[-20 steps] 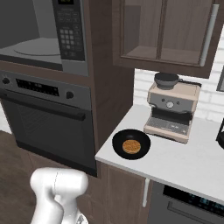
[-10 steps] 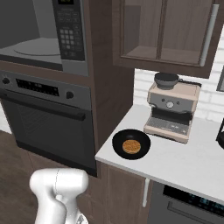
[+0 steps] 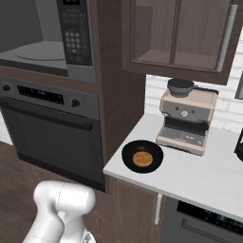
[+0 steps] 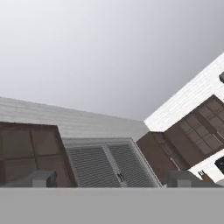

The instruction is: Open the microwave, place the bowl with waffle inside the microwave, then close the microwave door and turn it on.

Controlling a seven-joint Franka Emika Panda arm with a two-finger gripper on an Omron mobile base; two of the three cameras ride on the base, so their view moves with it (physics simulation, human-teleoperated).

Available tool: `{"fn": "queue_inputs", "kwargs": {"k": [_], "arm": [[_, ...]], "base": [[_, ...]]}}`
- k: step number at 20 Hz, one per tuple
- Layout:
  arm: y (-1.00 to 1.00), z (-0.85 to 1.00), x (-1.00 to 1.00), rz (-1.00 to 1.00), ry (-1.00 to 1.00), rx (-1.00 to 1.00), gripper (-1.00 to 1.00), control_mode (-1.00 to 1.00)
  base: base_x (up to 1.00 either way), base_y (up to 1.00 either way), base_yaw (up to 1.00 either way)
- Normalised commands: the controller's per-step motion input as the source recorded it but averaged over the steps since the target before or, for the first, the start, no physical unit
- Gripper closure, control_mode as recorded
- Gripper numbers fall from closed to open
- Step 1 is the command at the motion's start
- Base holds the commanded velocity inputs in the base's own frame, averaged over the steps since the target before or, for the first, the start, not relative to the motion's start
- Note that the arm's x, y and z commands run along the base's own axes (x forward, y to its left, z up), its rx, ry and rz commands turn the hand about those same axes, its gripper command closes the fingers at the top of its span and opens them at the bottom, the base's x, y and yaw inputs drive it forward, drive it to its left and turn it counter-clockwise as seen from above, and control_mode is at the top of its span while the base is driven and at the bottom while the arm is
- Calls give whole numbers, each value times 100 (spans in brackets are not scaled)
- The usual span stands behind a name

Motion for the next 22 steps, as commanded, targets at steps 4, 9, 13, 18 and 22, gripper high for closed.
{"fn": "queue_inputs", "kwargs": {"k": [4,9,13,18,22], "arm": [[-90,23,-1,0,-1,37,-100,-100],[-96,-1,20,20,0,49,-100,-100],[-66,0,51,42,3,44,-100,-100],[-42,11,61,42,29,36,-100,-100],[-31,0,66,51,15,27,-100,-100]], "base": [[0,0,0],[0,0,0],[0,0,0],[0,0,0],[0,0,0]]}}
